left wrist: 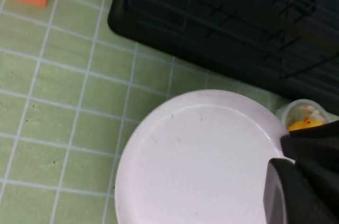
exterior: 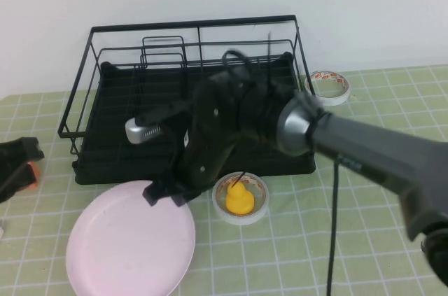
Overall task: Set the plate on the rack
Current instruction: Pick up the plate from the table, then hand over the plate
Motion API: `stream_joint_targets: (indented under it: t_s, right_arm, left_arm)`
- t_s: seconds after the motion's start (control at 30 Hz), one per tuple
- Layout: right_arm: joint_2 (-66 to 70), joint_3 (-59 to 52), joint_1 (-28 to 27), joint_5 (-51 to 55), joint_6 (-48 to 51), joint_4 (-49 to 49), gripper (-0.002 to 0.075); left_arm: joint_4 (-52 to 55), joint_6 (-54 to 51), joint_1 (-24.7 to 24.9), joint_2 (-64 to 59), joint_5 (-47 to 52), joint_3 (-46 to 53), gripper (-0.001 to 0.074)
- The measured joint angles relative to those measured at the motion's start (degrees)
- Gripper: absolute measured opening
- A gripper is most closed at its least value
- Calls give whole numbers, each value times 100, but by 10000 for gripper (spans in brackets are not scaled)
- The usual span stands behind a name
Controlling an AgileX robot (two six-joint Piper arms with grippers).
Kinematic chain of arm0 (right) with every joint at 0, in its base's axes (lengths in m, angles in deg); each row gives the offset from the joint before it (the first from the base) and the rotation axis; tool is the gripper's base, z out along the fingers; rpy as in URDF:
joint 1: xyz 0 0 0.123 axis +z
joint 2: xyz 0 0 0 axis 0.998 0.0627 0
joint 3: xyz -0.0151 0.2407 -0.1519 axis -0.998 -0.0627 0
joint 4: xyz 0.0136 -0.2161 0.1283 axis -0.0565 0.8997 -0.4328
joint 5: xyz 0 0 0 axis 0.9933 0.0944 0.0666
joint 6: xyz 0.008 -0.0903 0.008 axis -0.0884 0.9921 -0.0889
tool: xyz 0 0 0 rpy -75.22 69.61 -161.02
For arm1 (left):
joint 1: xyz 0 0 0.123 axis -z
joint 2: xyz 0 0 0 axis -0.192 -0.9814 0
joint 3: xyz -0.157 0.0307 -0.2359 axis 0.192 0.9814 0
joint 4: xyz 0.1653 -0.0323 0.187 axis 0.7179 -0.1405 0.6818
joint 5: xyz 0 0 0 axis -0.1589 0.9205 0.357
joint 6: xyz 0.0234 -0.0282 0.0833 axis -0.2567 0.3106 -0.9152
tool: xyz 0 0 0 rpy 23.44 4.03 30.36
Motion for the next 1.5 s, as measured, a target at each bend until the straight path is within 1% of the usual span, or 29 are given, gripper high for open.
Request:
stream_joint_targets:
  t_s: [0.23,0.37,0.47,0.53,0.6,0.63,0.67,0.77,0.83,0.9,1.07,1.17,1.3,1.4,1.5]
  right_arm:
    - [-608,0,0,432,610,96,9]
    - [-1007,0,0,538,741,329,9]
    - [-1286,0,0,570,762,572,9]
    - [-1459,0,0,611,771,703,9]
    - [-1655,0,0,678,771,843,9]
    - [-1755,0,0,701,771,930,9]
    - [-1857,0,0,711,771,1030,9]
    - [-2134,0,0,733,687,1416,9]
    - [-2276,0,0,756,642,1654,9]
    - [-2405,0,-10,769,588,1834,9]
    - [-2739,0,-20,702,554,1725,9]
    - [-2872,0,-20,629,554,1565,9]
    - [-2928,0,-20,563,585,1358,9]
    - [-2928,0,-33,513,651,1129,9]
    - [-2928,0,-44,447,770,947,9]
  left_arm:
    - [-2,-25,0,401,-71,0,-1]
    - [-85,-25,0,547,-208,0,-2]
    - [-343,-208,0,594,-278,0,0]
    - [-639,-505,0,594,-287,0,21]
    - [-1040,-854,0,594,-302,0,80]
    - [-1290,-1045,0,594,-316,0,132]
    - [-1536,-1211,0,594,-342,0,210]
    - [-2038,-1528,0,594,-458,0,402]
    - [-2101,-1599,0,594,-535,0,483]
    - [-2112,-1660,0,594,-601,0,516]
    - [-2123,-1702,0,440,-660,0,517]
    - [-2280,-1769,0,245,-660,0,498]
    - [-2692,-2189,0,-64,-634,0,461]
    - [-3091,-2701,0,-251,-574,0,404]
    - [-3464,-3247,0,-368,-512,0,286]
